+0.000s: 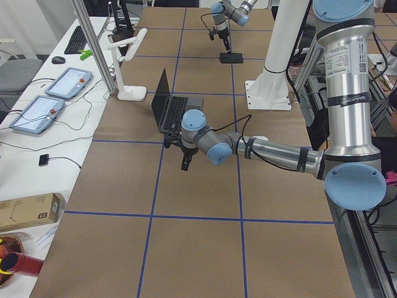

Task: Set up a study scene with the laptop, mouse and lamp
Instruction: 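Reach the right gripper down to the dark grey mouse pad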

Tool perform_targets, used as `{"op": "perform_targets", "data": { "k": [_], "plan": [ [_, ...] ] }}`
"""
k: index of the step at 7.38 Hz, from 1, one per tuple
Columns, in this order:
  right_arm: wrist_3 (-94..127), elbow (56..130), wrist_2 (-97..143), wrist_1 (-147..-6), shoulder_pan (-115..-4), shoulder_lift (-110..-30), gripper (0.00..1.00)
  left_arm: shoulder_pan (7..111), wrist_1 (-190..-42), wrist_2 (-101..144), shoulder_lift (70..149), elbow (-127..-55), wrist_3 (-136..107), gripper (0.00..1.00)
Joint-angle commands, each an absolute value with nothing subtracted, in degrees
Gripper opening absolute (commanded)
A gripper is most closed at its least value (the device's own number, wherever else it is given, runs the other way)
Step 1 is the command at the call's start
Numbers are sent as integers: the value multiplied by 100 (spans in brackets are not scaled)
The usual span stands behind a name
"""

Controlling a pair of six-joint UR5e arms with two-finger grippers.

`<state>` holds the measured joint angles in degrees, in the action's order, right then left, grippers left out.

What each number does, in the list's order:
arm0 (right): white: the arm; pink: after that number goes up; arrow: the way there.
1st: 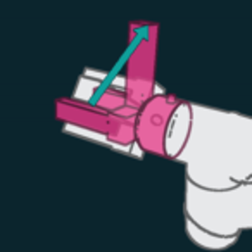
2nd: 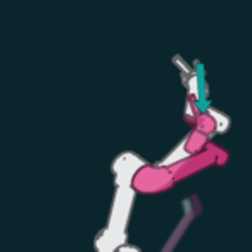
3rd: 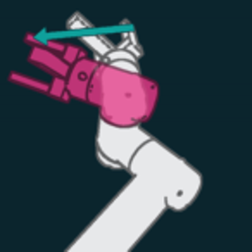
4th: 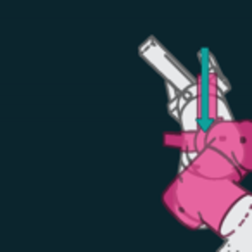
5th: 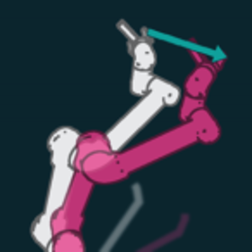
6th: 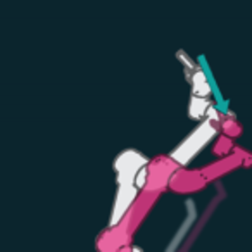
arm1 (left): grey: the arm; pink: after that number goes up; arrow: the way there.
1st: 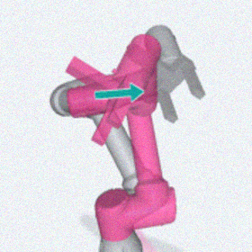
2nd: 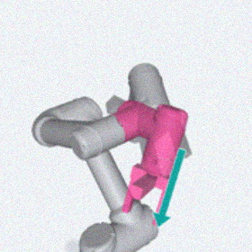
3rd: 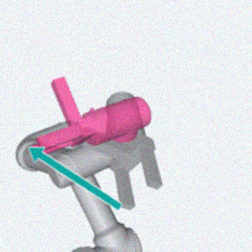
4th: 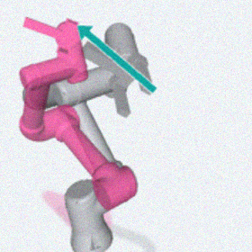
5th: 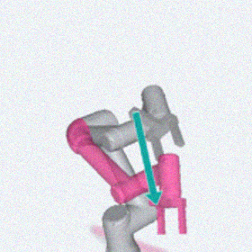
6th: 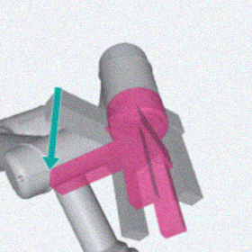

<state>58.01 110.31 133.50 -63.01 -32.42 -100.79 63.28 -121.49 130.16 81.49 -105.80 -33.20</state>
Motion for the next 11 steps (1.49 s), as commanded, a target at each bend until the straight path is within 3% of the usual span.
{"op": "perform_targets", "data": {
  "k": [1,2,5,7,8,9,10,11],
  "plan": [
    [5748,10925,13359,-6293,-3191,-10072,55,6328,-12217,13017,8104,-10582,-3305,100],
    [5748,10916,13446,-6302,-3173,-10081,52,6328,-12217,13017,8095,-10573,-3287,100],
    [5748,10934,13623,-6311,-3225,-10090,19,6337,-12226,13017,8086,-10573,-3270,100],
    [5748,10934,13623,-6319,-3252,-10090,12,6328,-12418,13017,7973,-10565,-3261,100],
    [5757,10942,13623,-6319,-3269,-10090,15,6328,-12445,13017,7972,-10564,-3269,100],
    [5748,10960,13632,-6319,-3304,-10090,44,6328,-12445,13017,7972,-10564,-3270,100],
    [5757,10951,13623,-6328,-3339,-10090,14,6328,-12445,13017,7972,-10564,-3270,100],
    [5766,10942,13623,-6328,-3349,-10090,12,6337,-12445,13017,7972,-10564,-3261,100]
  ]
}}
